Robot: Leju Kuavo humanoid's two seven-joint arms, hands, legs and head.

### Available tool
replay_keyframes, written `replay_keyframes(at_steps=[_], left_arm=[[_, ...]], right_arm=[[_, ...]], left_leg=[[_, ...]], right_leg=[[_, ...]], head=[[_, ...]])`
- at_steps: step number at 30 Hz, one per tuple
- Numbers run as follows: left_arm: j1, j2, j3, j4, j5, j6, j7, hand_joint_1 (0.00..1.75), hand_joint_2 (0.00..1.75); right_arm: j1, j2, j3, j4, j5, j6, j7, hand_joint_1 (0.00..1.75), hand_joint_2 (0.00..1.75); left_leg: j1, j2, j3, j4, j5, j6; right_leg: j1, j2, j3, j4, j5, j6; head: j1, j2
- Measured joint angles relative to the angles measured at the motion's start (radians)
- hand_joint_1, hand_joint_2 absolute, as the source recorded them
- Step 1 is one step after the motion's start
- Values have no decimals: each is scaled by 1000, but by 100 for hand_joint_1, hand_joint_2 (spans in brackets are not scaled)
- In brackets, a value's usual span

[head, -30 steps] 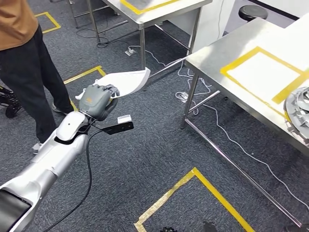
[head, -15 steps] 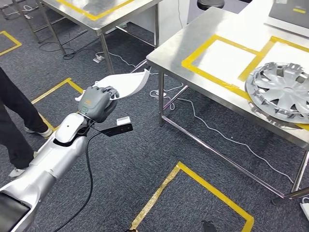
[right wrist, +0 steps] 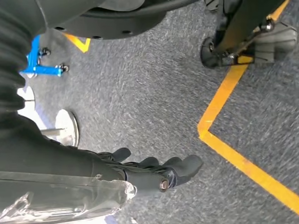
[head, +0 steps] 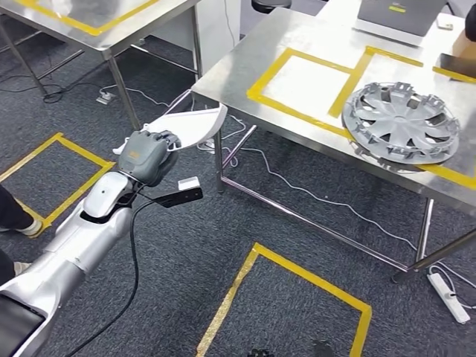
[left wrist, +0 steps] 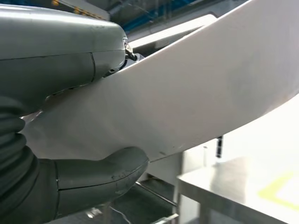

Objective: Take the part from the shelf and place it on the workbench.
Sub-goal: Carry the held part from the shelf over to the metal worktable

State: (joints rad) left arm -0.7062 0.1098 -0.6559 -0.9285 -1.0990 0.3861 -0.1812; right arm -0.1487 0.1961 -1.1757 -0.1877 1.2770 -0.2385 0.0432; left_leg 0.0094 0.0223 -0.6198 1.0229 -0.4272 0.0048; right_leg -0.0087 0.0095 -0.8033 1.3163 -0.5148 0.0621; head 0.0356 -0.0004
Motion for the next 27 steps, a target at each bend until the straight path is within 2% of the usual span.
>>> replay_keyframes(at_steps=[1, 3, 5, 8, 10, 11, 13, 14, 15, 16, 17, 18, 20, 22, 24, 27], left_arm=[[1, 0, 0, 0, 0, 0, 0, 175, 175], [-1, 0, 0, 0, 0, -1, 0, 175, 175], [-5, 1, 1, -1, 0, -2, 0, 175, 175], [-8, 0, 1, -3, 0, -5, 0, 175, 175], [-10, 0, 2, -5, 0, -5, 0, 175, 175], [-11, 0, 2, -6, 0, -6, 0, 175, 175], [-9, 3, 2, -6, 0, -7, 0, 175, 175], [-7, 5, 2, -6, 0, -7, 0, 175, 175], [-4, 7, 2, -6, 0, -8, 0, 175, 175], [-2, 9, 2, -6, 0, -8, 0, 175, 175], [-2, 11, 2, -6, 0, -9, 0, 175, 175], [-3, 13, 3, -6, 0, -9, 0, 175, 175], [-4, 16, 6, -7, 0, -9, 1, 175, 175], [-2, 17, 10, -8, 0, -10, 1, 175, 175], [0, 19, 13, -8, 0, -11, 2, 175, 175], [0, 24, 17, -10, 0, -16, 4, 175, 175]], right_arm=[[0, 0, 0, 0, 0, 0, 0, 0, 175], [0, 0, 0, 0, 2, -2, 2, 0, 175], [-1, 0, 0, 0, 7, -3, 3, 0, 175], [2, 1, 1, 0, 17, -3, 3, 0, 175], [3, 1, 1, 0, 23, -3, 3, 0, 175], [1, 1, 1, 0, 24, -3, 4, 0, 175], [-2, 1, 1, 0, 23, -4, 5, 0, 175], [-2, 1, 1, 0, 20, -6, 7, 0, 175], [-2, 1, 1, 0, 15, -11, 8, 0, 175], [0, 0, 1, 0, 10, -17, 9, 0, 175], [1, 0, 1, 0, 4, -24, 9, 0, 175], [3, -1, 0, 0, -2, -32, 9, 0, 175], [4, -5, -3, -1, -13, -46, 9, 0, 175], [9, -11, -9, -3, -19, -55, 9, 0, 175], [17, -16, -15, -4, -23, -62, 10, 0, 175], [20, -23, -23, -5, -34, -80, 14, 0, 175]], left_leg=[[-1, 11, 2, 0, -2, 0], [-4, 28, 8, 0, -7, -4], [-8, 40, 12, 1, -11, -12], [-9, 51, 17, -3, -13, -26], [-7, 30, 7, 22, -33, -38], [-6, 13, -12, 63, -57, -42], [-6, -9, -77, 189, -113, -46], [-6, -12, -106, 240, -127, -47], [-6, -13, -123, 263, -123, -48], [-5, -14, -121, 248, -100, -47], [-5, -14, -102, 201, -64, -47], [-3, -16, -74, 138, -27, -48], [1, -22, -23, 28, 12, -45], [1, -28, -9, -6, 11, -40], [-1, -29, -9, -5, 13, -35], [-2, -30, -9, -5, 13, -27]], right_leg=[[1, -2, 16, -27, 21, -2], [7, -23, 92, -161, 77, -9], [14, -40, 148, -259, 104, -18], [15, -29, 156, -276, 105, -31], [10, -21, 160, -281, 107, -41], [7, -17, 162, -283, 108, -45], [6, -9, 163, -283, 107, -49], [6, -4, 163, -283, 106, -50], [5, 1, 163, -283, 106, -51], [4, 7, 164, -282, 106, -50], [3, 12, 165, -282, 105, -49], [3, 17, 166, -281, 104, -45], [5, 24, 162, -275, 101, -36], [9, 28, 159, -272, 99, -41], [10, 26, 161, -278, 101, -49], [10, 23, 168, -289, 106, -41]], head=[[0, 0], [0, 0], [-1, 0], [-2, 0], [-4, 0], [-6, 0], [-9, 0], [-10, 0], [-10, 0], [-11, 0], [-11, 0], [-11, 0], [-13, 0], [-14, 0], [-14, 0], [-13, 0]])
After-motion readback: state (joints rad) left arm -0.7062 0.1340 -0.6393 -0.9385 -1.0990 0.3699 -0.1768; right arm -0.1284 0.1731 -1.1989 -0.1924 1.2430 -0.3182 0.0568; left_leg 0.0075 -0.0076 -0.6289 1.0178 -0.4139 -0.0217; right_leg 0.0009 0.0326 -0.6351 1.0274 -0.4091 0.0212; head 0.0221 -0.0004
